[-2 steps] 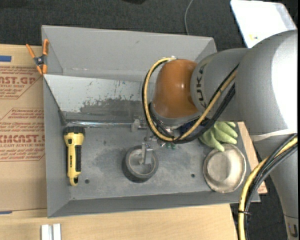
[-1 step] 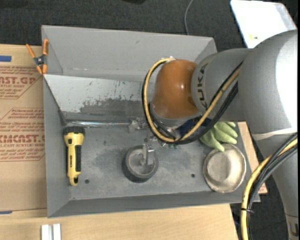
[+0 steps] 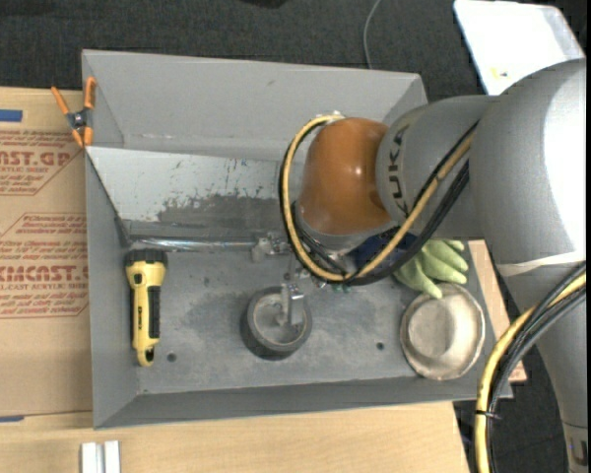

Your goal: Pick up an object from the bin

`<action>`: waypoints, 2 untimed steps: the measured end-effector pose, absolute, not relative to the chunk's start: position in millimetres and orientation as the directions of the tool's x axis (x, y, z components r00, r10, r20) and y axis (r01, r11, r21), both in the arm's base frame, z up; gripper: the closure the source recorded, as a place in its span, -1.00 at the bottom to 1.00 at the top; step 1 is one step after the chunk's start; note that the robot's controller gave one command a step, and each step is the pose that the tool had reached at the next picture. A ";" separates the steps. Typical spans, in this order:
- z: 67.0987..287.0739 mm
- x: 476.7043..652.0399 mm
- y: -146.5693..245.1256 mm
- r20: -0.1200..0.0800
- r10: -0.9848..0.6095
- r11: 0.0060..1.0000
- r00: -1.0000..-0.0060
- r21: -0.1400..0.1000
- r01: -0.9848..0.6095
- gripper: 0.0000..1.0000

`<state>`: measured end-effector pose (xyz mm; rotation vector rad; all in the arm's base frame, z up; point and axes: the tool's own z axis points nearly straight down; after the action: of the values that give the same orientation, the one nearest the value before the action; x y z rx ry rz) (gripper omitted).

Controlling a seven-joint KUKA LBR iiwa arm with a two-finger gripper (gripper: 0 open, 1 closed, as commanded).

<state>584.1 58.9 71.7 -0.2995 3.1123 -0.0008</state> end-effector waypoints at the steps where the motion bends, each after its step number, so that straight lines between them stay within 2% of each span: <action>1: 71.8 581.2 58.5 -0.021 -0.198 0.980 -0.980 -0.002 -0.198 -1.00; 2: 71.7 583.6 57.4 -0.022 -0.199 0.980 -0.980 -0.003 -0.199 -1.00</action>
Offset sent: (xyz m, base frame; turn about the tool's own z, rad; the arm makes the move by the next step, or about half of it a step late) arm 0.0000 -0.0037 -0.0017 -0.0086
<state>583.6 57.4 71.7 -0.3126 3.1036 -0.0004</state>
